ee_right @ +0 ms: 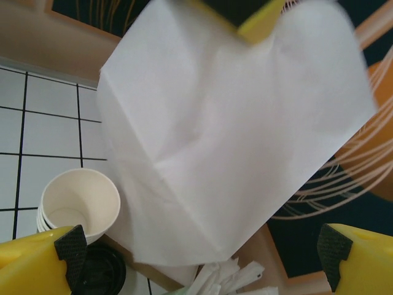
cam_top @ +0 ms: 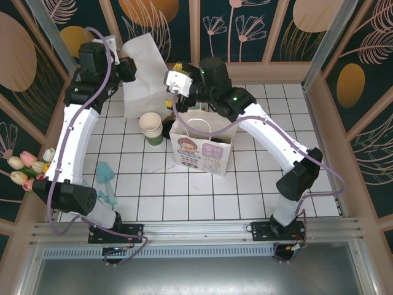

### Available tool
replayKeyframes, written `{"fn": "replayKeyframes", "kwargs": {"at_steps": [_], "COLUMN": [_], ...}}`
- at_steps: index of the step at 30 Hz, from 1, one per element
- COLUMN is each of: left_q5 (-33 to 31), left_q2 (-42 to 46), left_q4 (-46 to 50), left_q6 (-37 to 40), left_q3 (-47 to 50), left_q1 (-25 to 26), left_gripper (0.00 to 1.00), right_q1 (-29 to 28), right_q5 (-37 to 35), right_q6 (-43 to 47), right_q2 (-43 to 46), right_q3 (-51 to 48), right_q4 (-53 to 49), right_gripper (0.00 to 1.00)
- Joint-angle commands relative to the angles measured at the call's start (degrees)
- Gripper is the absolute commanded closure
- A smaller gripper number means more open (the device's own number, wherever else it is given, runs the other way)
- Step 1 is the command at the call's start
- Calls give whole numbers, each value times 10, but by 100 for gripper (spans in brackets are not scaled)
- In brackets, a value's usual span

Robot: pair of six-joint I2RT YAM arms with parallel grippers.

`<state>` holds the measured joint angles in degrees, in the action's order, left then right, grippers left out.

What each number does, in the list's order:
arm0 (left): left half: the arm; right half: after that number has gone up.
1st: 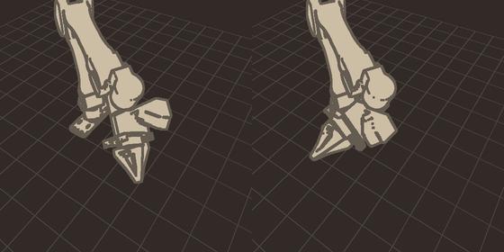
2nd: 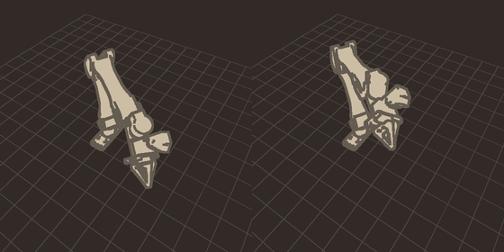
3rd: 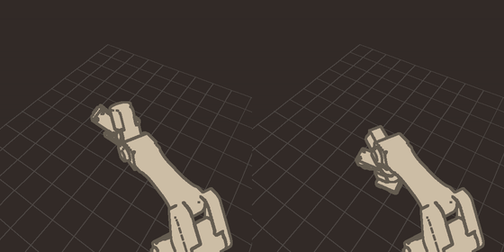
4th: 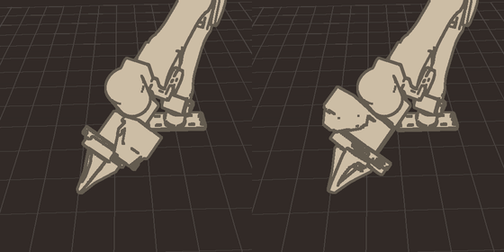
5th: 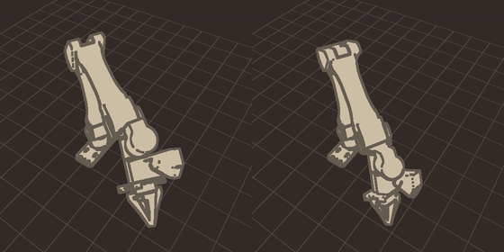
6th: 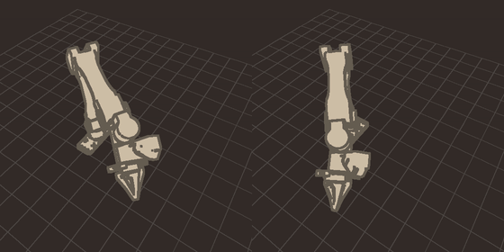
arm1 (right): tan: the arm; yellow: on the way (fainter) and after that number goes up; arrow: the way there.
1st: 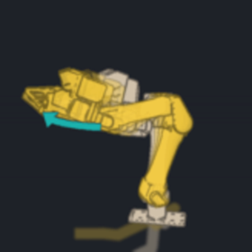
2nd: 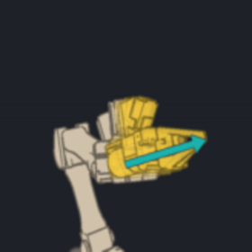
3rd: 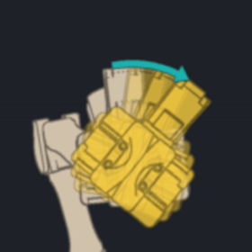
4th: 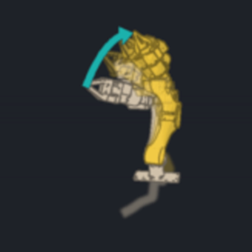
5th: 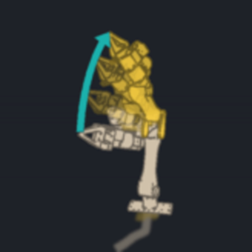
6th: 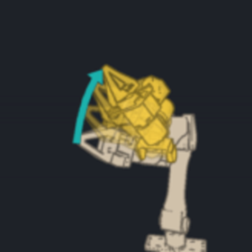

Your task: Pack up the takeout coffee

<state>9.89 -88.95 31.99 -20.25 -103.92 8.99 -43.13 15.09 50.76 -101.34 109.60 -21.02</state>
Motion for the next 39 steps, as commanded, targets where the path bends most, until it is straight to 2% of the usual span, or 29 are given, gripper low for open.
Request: {"fn": "replayKeyframes", "kwargs": {"at_steps": [1, 6, 10, 12, 14, 17, 20, 26, 29, 31, 32, 35, 39], "left_q5": [23, -8, 14, 2, -28, -12, 5, -12, 2, 33, 28, 15, -18], "left_q2": [-1, -16, -15, -8, -4, -2, 10, 92, 162, 231, 273, 370, 363], "left_q4": [-17, -19, -23, -26, -22, -17, -19, -51, -117, -195, -254, -377, -325], "left_q6": [-14, -16, -20, -21, -20, -11, 1, 79, 155, 206, 230, 334, 444], "left_q3": [51, 99, 147, 175, 194, 216, 240, 270, 352, 439, 493, 616, 634], "left_q1": [-3, -4, -4, -4, -4, -4, -4, -5, -4, -1, 7, 37, 73], "left_gripper": [100, 100, 100, 100, 97, 93, 82, 35, 21, 7, 2, 2, 1], "right_q1": [-21, -29, -33, -33, -33, -33, -34, -36, -38, -39, -39, -40, -40], "right_q5": [-15, -29, -36, -38, -38, -38, -45, -48, -59, -66, -69, -71, -69], "right_q6": [55, 66, 65, 62, 60, 58, 55, 42, 37, 35, 34, 34, 35], "right_q2": [-21, -47, -38, -32, -24, -12, -1, 30, 51, 61, 67, 76, 86], "right_q3": [30, 61, 45, 35, 24, 7, -7, -43, -68, -82, -87, -97, -110], "right_q4": [-24, -45, -39, -36, -35, -30, -23, -5, 22, 38, 43, 55, 72], "right_gripper": [1, 2, 2, 2, 2, 2, 1, 1, 1, 1, 1, 1, 1]}}
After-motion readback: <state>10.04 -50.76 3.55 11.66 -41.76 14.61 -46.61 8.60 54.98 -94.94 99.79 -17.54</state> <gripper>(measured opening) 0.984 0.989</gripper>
